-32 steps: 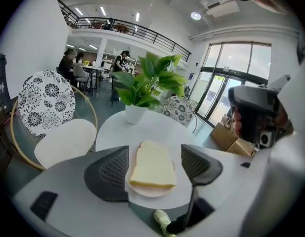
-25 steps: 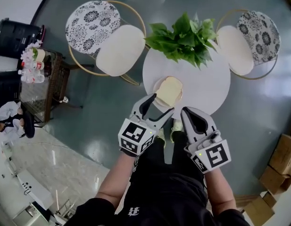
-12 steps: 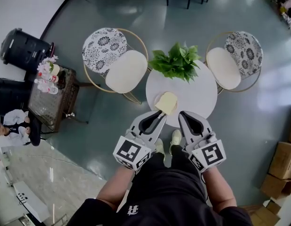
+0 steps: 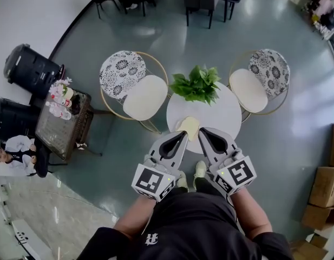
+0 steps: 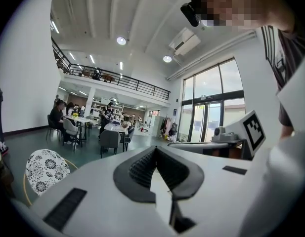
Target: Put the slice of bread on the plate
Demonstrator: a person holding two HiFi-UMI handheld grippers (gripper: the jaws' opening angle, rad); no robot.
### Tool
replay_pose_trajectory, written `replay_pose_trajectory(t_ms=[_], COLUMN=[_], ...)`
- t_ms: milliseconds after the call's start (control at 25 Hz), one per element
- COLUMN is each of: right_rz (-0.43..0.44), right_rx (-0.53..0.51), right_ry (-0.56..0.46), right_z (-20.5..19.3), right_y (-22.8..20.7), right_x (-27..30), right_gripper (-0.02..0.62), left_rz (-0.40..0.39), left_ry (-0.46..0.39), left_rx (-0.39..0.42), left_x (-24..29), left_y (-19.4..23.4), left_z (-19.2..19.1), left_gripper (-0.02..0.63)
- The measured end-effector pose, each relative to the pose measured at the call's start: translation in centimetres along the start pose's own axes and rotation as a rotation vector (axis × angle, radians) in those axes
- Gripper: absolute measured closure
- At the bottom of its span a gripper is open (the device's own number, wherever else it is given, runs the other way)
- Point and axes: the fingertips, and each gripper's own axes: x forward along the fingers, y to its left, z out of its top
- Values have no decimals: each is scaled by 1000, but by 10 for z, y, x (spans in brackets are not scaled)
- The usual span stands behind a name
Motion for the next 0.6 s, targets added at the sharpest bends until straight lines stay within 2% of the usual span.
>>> replay_pose_trajectory(t_ms=[240, 600], right_rz=[-9, -5], right_rx=[-50, -71], right_ry=[-35, -70], right_z=[20, 48], right_y=[5, 10], right_x=[0, -5], right_gripper=[592, 592], left_rz=[25, 31], left_ry=[-52, -113], left_rx=[17, 58], left_x=[-4, -11], left_y=[2, -7], left_z=[22, 54], left_gripper=[600, 600])
